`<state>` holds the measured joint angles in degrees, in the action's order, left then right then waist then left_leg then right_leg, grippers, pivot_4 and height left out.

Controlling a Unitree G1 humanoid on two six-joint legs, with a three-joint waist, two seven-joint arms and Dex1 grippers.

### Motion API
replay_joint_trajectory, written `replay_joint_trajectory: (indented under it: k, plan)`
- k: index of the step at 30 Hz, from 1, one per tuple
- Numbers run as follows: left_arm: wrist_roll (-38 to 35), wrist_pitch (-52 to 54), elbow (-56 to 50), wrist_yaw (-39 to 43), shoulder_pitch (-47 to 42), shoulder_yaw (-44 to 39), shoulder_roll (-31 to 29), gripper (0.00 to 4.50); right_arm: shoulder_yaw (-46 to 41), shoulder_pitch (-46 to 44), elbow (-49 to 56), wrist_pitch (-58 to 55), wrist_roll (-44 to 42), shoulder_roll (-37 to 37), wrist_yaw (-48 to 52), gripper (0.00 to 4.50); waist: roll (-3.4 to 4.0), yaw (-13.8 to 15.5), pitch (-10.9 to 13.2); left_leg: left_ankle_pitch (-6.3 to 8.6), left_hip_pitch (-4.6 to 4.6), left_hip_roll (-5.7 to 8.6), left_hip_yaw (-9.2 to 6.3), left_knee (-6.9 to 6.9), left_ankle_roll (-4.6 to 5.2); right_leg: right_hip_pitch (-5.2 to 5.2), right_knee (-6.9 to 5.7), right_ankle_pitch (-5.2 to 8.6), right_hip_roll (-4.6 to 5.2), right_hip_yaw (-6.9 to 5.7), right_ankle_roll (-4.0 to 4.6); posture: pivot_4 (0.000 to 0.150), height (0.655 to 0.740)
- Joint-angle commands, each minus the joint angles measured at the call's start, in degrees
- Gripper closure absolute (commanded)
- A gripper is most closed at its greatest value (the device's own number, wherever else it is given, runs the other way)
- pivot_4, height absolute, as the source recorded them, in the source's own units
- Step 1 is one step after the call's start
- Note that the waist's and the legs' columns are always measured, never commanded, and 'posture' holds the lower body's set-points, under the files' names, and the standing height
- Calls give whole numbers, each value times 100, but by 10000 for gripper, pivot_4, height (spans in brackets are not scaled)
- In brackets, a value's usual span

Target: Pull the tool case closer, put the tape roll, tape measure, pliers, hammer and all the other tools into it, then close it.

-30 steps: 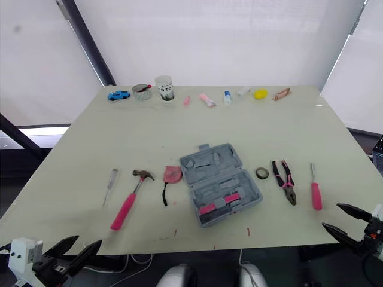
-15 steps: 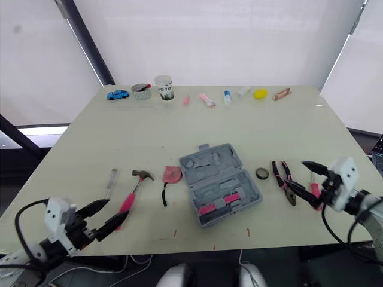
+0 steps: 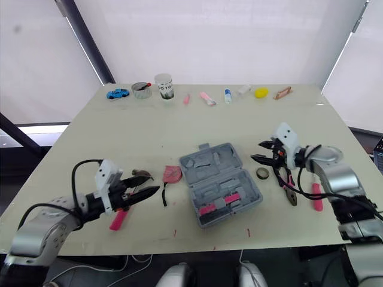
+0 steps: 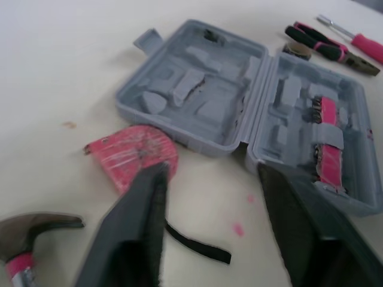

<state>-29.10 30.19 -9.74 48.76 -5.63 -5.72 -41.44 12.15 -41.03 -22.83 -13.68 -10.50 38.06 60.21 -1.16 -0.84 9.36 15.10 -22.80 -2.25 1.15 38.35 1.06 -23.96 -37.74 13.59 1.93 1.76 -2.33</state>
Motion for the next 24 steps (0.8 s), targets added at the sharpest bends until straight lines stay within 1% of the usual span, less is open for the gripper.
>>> replay_joint_trajectory:
  k: [1, 2, 3, 8, 13, 20, 24]
  plan:
    - [292, 68, 377, 111, -369, 418, 68, 36880, 499, -805, -1284, 1063, 847, -214, 236, 37542, 5, -17, 5, 0, 6, 0, 1, 0, 0, 4, -2, 0, 0, 0, 0, 1500, 7400]
    - [373, 77, 518, 116, -497, 546, 117, 42161, 630, -1007, -1631, 1277, 1033, -300, 280, 42992, 4, -17, 6, 0, 3, 1, 5, 0, 0, -2, -4, -1, 0, 4, 0, 1500, 7400]
    - [459, 71, 653, 133, -607, 670, 160, 43648, 722, -1184, -1952, 1490, 1203, -387, 278, 44067, 4, -21, 6, 0, 0, 1, 4, 0, 0, -5, -5, -1, -1, 4, 0, 1500, 7400]
    - [822, -27, 1216, 198, -1033, 1104, 422, 43648, 1036, -1841, -3237, 2238, 1862, -795, 165, 44067, 6, -20, 7, -1, 1, 1, 3, 1, -1, -6, -13, -1, 1, 3, 1, 1500, 7400]
    - [1164, -45, 1600, 115, -1363, 1426, 794, 43648, 1334, -2315, -4120, 2678, 2511, -1142, 51, 44067, 6, -21, 8, -1, -3, 2, 3, 1, -2, -7, -13, -2, 4, 3, 1, 1500, 7400]
    - [1516, 94, 1916, -102, -1661, 1699, 1244, 43648, 1730, -2665, -4789, 2900, 3320, -1535, -287, 44067, 8, -30, 8, -1, -1, 2, 2, 1, -2, -8, -20, -3, 4, 2, 1, 1500, 7400]
    - [1655, 88, 2059, -83, -1793, 1778, 1355, 43648, 1835, -2731, -4953, 2987, 3575, -1694, -182, 44067, 9, -29, 9, -2, 0, 3, 0, 2, -3, -8, -24, -3, 4, 1, 2, 1500, 7400]
